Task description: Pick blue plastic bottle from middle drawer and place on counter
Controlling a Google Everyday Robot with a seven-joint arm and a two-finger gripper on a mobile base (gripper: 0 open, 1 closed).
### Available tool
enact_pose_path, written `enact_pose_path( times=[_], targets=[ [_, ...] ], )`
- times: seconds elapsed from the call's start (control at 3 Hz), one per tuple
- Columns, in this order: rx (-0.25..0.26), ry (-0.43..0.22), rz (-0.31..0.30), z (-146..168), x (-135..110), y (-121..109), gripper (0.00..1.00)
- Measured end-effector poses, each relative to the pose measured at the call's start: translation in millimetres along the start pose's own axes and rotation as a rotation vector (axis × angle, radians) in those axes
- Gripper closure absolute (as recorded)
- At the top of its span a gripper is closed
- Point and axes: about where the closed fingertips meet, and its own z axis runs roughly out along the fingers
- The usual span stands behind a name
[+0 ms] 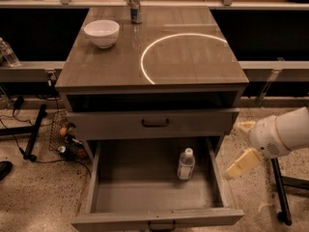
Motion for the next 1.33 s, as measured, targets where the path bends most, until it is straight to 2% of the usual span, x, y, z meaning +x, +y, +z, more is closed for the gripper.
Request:
enact_pose_path(
  times=[0.67,1.0,1.33],
  targets=[
    [0.008,-0.108,0.048,52,26,-9,0.0],
    [0.001,-0.18,0.059,100,44,-19,0.0],
    [-0.009,-0.225,0.063,133,55,-28,0.0]
  ],
)
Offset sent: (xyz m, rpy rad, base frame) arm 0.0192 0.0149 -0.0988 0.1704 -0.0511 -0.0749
